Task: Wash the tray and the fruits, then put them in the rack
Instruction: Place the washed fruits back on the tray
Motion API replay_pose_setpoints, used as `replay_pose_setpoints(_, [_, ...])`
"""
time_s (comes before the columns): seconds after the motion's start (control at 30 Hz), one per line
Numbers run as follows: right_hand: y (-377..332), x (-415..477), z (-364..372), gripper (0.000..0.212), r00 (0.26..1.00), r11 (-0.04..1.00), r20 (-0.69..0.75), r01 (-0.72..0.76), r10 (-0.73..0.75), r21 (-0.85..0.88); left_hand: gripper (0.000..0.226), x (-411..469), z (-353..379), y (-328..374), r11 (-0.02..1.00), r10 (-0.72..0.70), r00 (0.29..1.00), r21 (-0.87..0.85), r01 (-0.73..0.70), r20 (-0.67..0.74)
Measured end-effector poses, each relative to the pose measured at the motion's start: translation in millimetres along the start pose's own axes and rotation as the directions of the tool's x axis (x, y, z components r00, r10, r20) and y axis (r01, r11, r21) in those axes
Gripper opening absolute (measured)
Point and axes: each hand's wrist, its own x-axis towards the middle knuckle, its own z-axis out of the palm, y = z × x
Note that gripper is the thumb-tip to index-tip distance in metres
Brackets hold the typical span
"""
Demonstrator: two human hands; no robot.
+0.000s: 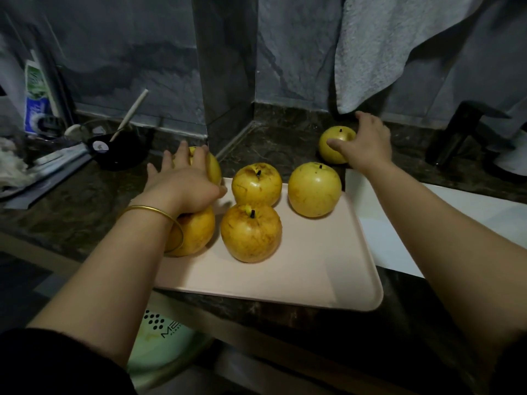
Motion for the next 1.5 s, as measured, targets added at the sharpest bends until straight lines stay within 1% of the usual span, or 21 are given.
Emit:
replay_pose_setpoints(0.1, [4.3,10.5,8.1,0.094,0.992,0.997,0.101,-0.069,0.071,-0.023,0.088,-0.2,0.0,0.2,1.000,-0.001,1.000,-0.002,0.001,0.005])
replay_pose_setpoints(0.27, [8.9,20.0,26.1,0.104,0.975,0.995,0.196,-0.101,0.104,-0.028,0.087,-1.2,-0.5,1.1,1.000,0.008,1.000,-0.003,-0.008,-0.007])
replay_pose_setpoints(0.47, [9.7,28.9,43.0,0.103,0.979,0.993,0.168,-0.113,0.117,-0.032,0.087,-0.8,0.6,0.5,0.999,0.019,1.000,-0.033,-0.020,-0.021])
replay_pose_setpoints(0.53, [11.6,32.0,45.6,0.102,0.982,0.992,0.147,-0.108,0.117,-0.073,0.087,-0.8,1.0,0.5,0.998,0.018,1.000,-0.054,-0.019,-0.020])
replay_pose_setpoints(0.63, [15.4,37.0,47.2,0.102,0.986,0.979,0.122,-0.090,0.113,-0.184,0.087,-0.1,1.2,0.6,0.998,0.015,1.000,-0.058,-0.017,-0.025])
replay_pose_setpoints(0.7, [17.2,38.5,47.7,0.099,0.991,0.973,0.099,-0.071,0.095,-0.221,0.087,0.3,1.4,1.2,0.998,0.007,1.000,-0.058,-0.009,-0.023])
replay_pose_setpoints(0.83, [17.9,36.4,48.3,0.086,0.993,0.992,0.079,-0.075,0.083,-0.104,0.087,0.6,2.5,1.3,0.998,0.008,0.999,-0.055,-0.010,-0.034])
replay_pose_setpoints(0.97, [10.8,29.9,40.9,0.087,0.993,0.993,0.012,-0.121,0.121,0.016,0.087,0.9,4.7,-0.1,0.999,0.018,0.999,-0.046,-0.020,-0.042])
replay_pose_setpoints(1.03, [-0.5,28.4,30.5,0.087,0.992,0.992,-0.036,-0.124,0.125,0.014,0.086,1.0,5.0,0.3,0.999,0.019,0.999,-0.040,-0.020,-0.041])
replay_pose_setpoints(1.1, [-14.9,29.2,15.4,0.087,0.990,0.991,-0.045,-0.131,0.130,-0.019,0.086,-0.3,3.6,1.5,0.999,0.016,0.999,-0.036,-0.017,-0.034])
replay_pose_setpoints(1.13, [-22.1,30.2,4.6,0.086,0.990,0.991,-0.031,-0.135,0.136,0.019,0.086,-1.0,2.9,2.7,0.999,0.017,0.999,-0.036,-0.018,-0.030])
replay_pose_setpoints(1.2, [-39.3,30.1,-16.0,0.085,0.989,0.963,0.046,-0.150,0.144,0.222,0.087,-1.4,2.1,2.3,0.999,0.018,1.000,-0.030,-0.019,-0.023])
replay_pose_setpoints(1.23, [-47.0,26.9,-26.4,0.085,0.989,0.938,0.080,-0.143,0.124,0.315,0.087,-1.7,2.0,2.2,0.999,0.019,1.000,-0.029,-0.020,-0.021])
replay_pose_setpoints(1.3, [-59.8,13.3,-45.3,0.083,0.994,0.917,0.102,-0.086,0.050,0.389,0.087,-2.6,1.6,2.0,0.999,0.020,1.000,-0.030,-0.020,-0.021])
replay_pose_setpoints(1.4, [-71.4,-15.4,-70.6,0.078,0.994,0.927,0.083,0.039,-0.075,0.372,0.085,-4.2,-0.6,2.1,1.000,0.023,0.999,-0.010,-0.024,-0.027])
replay_pose_setpoints(1.5, [-74.3,-47.6,-93.2,0.075,0.978,0.940,0.134,0.112,-0.162,0.323,0.085,-5.6,-1.5,2.2,1.000,0.019,1.000,0.010,-0.019,-0.023])
